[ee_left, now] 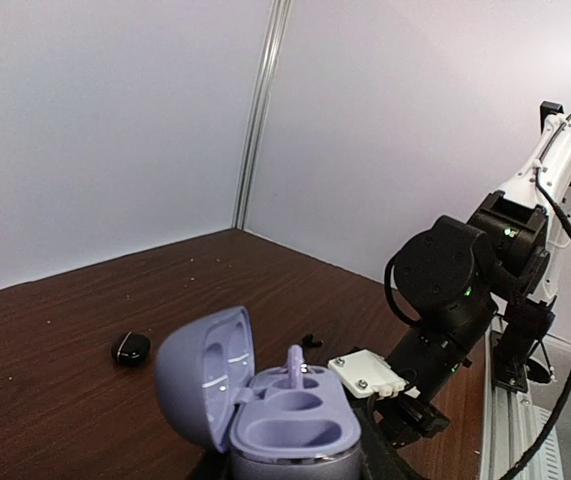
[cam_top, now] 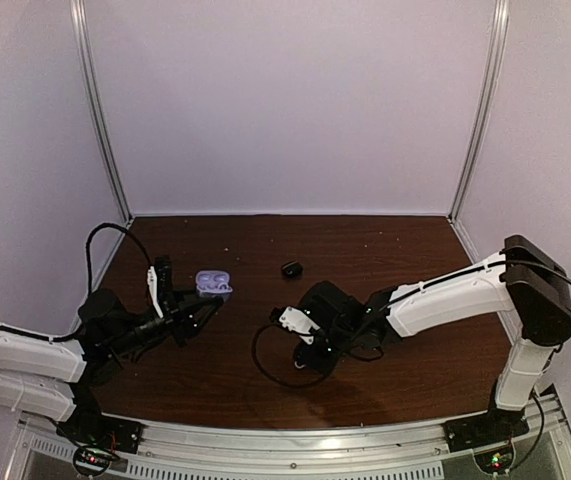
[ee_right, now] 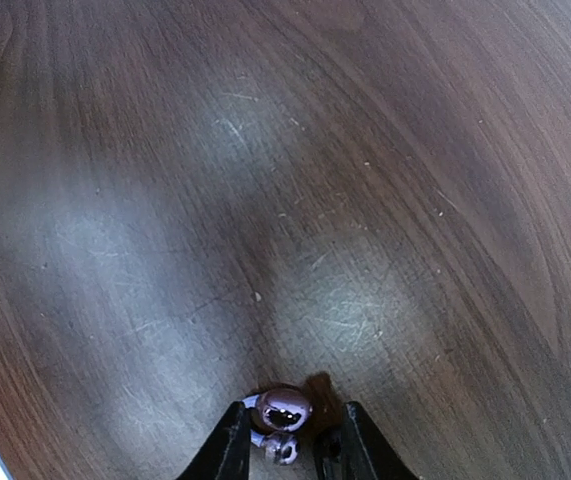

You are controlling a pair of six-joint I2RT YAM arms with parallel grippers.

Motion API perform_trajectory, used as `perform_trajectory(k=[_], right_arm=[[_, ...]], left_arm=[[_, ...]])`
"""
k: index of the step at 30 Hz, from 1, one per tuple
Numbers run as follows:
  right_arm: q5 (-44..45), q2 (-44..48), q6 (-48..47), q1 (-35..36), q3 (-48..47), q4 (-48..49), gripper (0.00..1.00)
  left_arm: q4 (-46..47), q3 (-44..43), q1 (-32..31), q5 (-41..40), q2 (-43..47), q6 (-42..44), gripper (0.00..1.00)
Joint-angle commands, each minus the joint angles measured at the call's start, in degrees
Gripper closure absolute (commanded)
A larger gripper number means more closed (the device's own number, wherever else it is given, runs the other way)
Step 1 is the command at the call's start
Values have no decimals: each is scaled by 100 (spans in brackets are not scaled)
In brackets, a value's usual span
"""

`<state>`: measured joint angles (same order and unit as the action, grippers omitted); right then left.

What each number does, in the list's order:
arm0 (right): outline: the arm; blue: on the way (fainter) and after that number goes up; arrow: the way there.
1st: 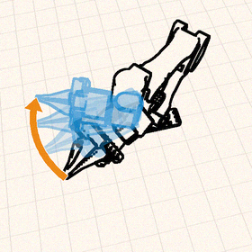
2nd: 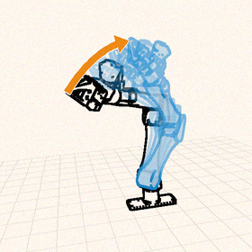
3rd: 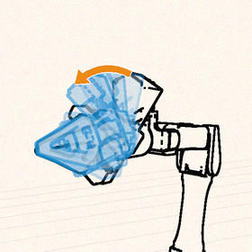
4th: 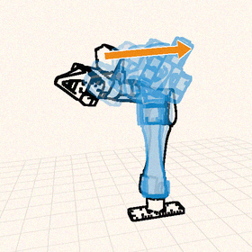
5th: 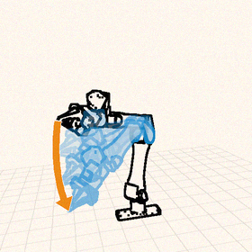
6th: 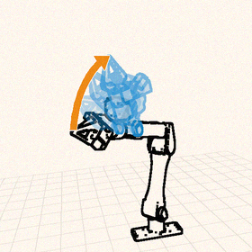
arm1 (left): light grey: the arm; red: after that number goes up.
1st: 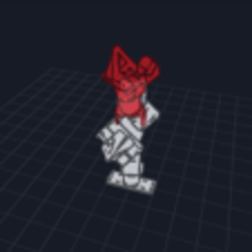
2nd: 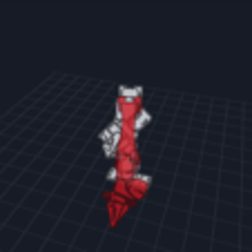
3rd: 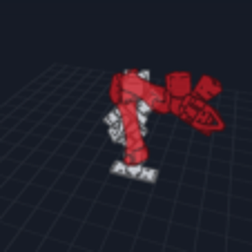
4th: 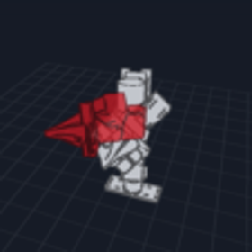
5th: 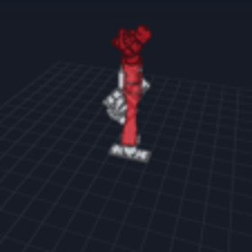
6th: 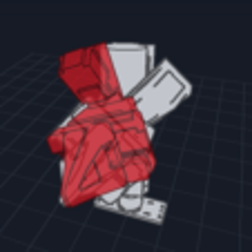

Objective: Insert the wireless bluetooth earbuds into the charging case
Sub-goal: Pick up the left earbud from the center of the board.

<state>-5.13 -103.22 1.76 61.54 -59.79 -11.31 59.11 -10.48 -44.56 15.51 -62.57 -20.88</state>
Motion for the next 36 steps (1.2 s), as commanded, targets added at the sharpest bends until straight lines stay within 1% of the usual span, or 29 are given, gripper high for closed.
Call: perform_trajectory(k=[1, 14, 20, 24, 26, 31, 36], right_arm=[[-156, -94, -10, -67, -43, 119, 69], [-411, -270, -74, -98, -24, 119, 68], [-515, -334, -86, -107, -39, 116, 74], [-601, -408, -101, -107, -94, 46, 73], [-581, -396, -97, -118, -94, 56, 75], [-573, -313, -100, -120, -176, -13, 80], [-572, -122, -103, -122, -279, -119, 83]], left_arm=[[347, 20, 35, 73, -14, 93, 100], [375, -7, 35, 95, -89, 111, 100], [365, -2, 35, 94, -98, 120, 100], [365, 10, 34, 97, -99, 111, 100], [372, 18, 35, 98, -94, 111, 100], [373, 11, 36, 77, -93, 128, 100], [411, 11, 36, 92, -145, 120, 100]])
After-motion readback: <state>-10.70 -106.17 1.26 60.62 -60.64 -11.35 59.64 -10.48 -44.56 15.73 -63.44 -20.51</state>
